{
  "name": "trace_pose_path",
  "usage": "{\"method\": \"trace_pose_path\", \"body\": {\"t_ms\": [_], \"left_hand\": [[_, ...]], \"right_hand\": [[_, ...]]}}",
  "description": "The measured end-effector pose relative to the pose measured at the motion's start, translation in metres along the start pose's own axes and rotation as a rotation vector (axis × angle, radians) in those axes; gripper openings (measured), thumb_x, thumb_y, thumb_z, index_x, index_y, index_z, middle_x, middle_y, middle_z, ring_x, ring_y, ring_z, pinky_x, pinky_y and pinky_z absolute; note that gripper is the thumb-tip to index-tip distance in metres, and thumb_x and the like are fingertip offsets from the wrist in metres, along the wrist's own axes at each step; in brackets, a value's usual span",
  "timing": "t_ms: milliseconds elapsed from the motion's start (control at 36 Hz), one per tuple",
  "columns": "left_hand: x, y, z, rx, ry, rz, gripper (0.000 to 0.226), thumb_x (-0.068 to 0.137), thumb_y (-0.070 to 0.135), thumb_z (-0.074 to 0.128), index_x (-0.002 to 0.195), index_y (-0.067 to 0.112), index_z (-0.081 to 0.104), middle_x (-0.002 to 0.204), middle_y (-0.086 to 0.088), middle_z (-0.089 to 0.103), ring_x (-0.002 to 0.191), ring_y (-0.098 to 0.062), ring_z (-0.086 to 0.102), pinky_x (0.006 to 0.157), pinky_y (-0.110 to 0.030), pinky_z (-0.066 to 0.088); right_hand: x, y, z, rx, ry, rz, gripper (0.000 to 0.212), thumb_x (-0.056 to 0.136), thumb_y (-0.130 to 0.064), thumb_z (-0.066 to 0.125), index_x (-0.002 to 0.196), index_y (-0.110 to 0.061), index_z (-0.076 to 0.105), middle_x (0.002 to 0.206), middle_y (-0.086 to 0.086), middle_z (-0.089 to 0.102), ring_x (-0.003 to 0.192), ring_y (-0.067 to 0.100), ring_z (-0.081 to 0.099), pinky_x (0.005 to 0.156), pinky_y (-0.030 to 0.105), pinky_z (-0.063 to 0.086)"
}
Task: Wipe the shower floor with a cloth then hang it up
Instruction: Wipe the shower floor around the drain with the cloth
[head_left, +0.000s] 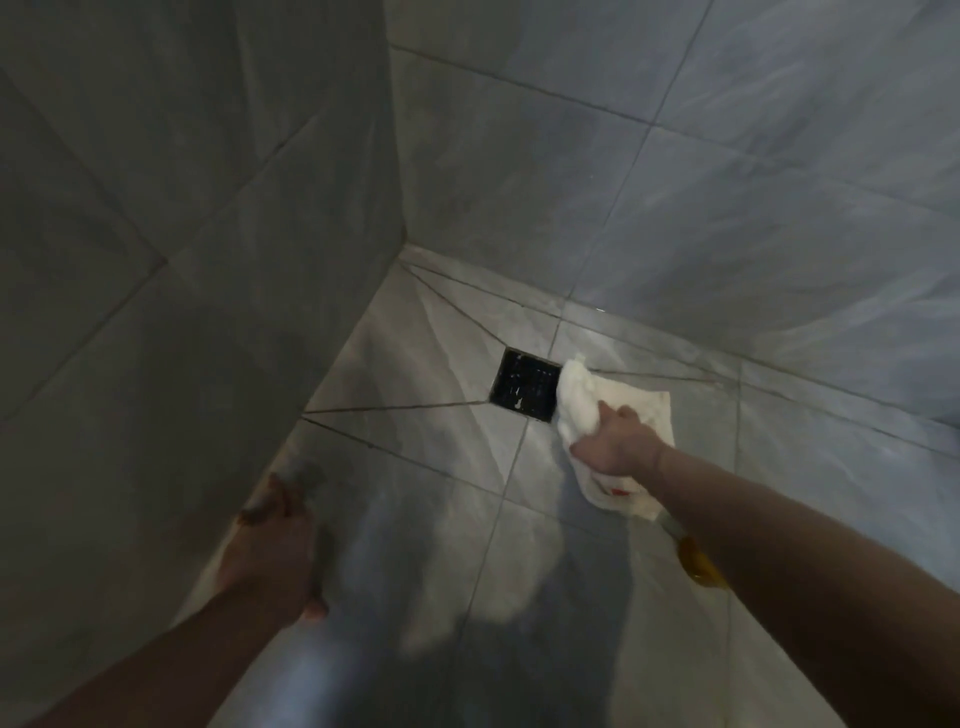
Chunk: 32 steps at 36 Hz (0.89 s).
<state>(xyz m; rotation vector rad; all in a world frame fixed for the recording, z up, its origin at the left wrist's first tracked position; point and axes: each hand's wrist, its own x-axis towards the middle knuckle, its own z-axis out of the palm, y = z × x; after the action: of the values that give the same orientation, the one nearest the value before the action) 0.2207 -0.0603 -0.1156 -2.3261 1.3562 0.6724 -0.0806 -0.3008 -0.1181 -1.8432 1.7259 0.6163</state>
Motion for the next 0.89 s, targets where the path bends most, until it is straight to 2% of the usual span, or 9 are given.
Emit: {"method": "trace_pose_path", "body": {"t_ms": [56, 111, 222, 361, 472, 583, 639, 722, 889], "left_hand": [[0.000, -0.002, -0.001, -0.015, -0.021, -0.014, 0.123, 0.057, 0.048, 0.087, 0.146, -0.007, 0.021, 0.144, -0.014, 0.044, 0.118, -0.023, 0.058, 0.093, -0.033, 0.050], [-0.001, -0.003, -0.003, 0.029, -0.045, -0.015, 0.135, 0.045, 0.058, 0.088, 0.145, -0.006, 0.024, 0.151, -0.023, 0.025, 0.125, -0.030, 0.052, 0.096, -0.035, 0.049], [-0.004, -0.002, -0.005, 0.082, -0.025, 0.023, 0.138, 0.044, 0.065, 0.085, 0.148, -0.001, 0.023, 0.157, -0.023, 0.010, 0.134, -0.032, 0.044, 0.103, -0.036, 0.045], [0.005, -0.010, 0.007, 0.055, -0.012, 0.001, 0.156, 0.032, 0.070, 0.085, 0.148, -0.006, 0.012, 0.153, -0.022, 0.024, 0.134, -0.032, 0.043, 0.100, -0.038, 0.048], [0.011, -0.008, 0.015, 0.000, 0.017, -0.023, 0.152, 0.044, 0.055, 0.090, 0.149, -0.008, -0.001, 0.148, -0.019, 0.039, 0.128, -0.030, 0.051, 0.100, -0.037, 0.048], [0.015, -0.010, 0.021, -0.020, 0.026, -0.056, 0.144, 0.058, 0.043, 0.087, 0.146, -0.003, -0.018, 0.150, -0.022, 0.035, 0.129, -0.032, 0.049, 0.102, -0.038, 0.047], [0.014, -0.010, 0.020, -0.026, 0.010, -0.065, 0.146, 0.054, 0.045, 0.089, 0.150, -0.002, -0.010, 0.151, -0.022, 0.033, 0.130, -0.034, 0.048, 0.102, -0.038, 0.046], [0.015, -0.011, 0.023, -0.011, 0.072, -0.044, 0.120, 0.072, 0.036, 0.079, 0.150, -0.001, -0.003, 0.150, -0.018, 0.036, 0.127, -0.031, 0.051, 0.101, -0.038, 0.047], [0.016, -0.011, 0.023, 0.044, 0.041, -0.048, 0.143, 0.053, 0.050, 0.087, 0.150, -0.006, -0.002, 0.153, -0.021, 0.029, 0.130, -0.032, 0.047, 0.101, -0.036, 0.046]], "right_hand": [[-0.020, -0.011, 0.006, -0.042, -0.064, -0.020, 0.089, 0.090, -0.052, 0.055, 0.157, -0.015, 0.010, 0.160, 0.019, 0.015, 0.145, 0.037, 0.024, 0.118, 0.043, 0.024], [-0.041, -0.020, 0.020, -0.090, -0.096, -0.081, 0.089, 0.087, -0.053, 0.058, 0.155, -0.015, 0.015, 0.156, 0.019, 0.021, 0.142, 0.037, 0.029, 0.116, 0.040, 0.028], [-0.085, -0.040, 0.071, -0.143, -0.011, -0.284, 0.081, 0.085, -0.052, 0.056, 0.152, -0.021, 0.022, 0.148, 0.016, 0.031, 0.132, 0.041, 0.034, 0.112, 0.043, 0.027], [-0.105, -0.080, 0.113, -0.154, 0.041, -0.454, 0.080, 0.089, -0.049, 0.052, 0.155, -0.026, 0.013, 0.160, 0.015, 0.013, 0.138, 0.044, 0.022, 0.116, 0.047, 0.022], [-0.083, -0.110, 0.108, -0.126, 0.078, -0.527, 0.076, 0.087, -0.052, 0.054, 0.152, -0.028, 0.023, 0.153, 0.011, 0.030, 0.134, 0.038, 0.033, 0.112, 0.045, 0.026], [-0.062, -0.145, 0.090, -0.124, 0.072, -0.583, 0.075, 0.088, -0.051, 0.057, 0.153, -0.028, 0.025, 0.151, 0.011, 0.035, 0.129, 0.039, 0.035, 0.110, 0.042, 0.028], [-0.051, -0.161, 0.079, -0.148, 0.081, -0.603, 0.074, 0.090, -0.048, 0.057, 0.154, -0.029, 0.025, 0.153, 0.010, 0.033, 0.128, 0.041, 0.034, 0.110, 0.039, 0.029], [-0.031, -0.179, 0.065, -0.130, 0.121, -0.586, 0.070, 0.090, -0.048, 0.057, 0.152, -0.030, 0.028, 0.155, 0.006, 0.033, 0.129, 0.039, 0.034, 0.109, 0.040, 0.031], [-0.039, -0.185, 0.066, -0.074, 0.190, -0.500, 0.069, 0.092, -0.054, 0.049, 0.153, -0.035, 0.024, 0.162, 0.000, 0.019, 0.138, 0.038, 0.023, 0.108, 0.048, 0.027]]}}
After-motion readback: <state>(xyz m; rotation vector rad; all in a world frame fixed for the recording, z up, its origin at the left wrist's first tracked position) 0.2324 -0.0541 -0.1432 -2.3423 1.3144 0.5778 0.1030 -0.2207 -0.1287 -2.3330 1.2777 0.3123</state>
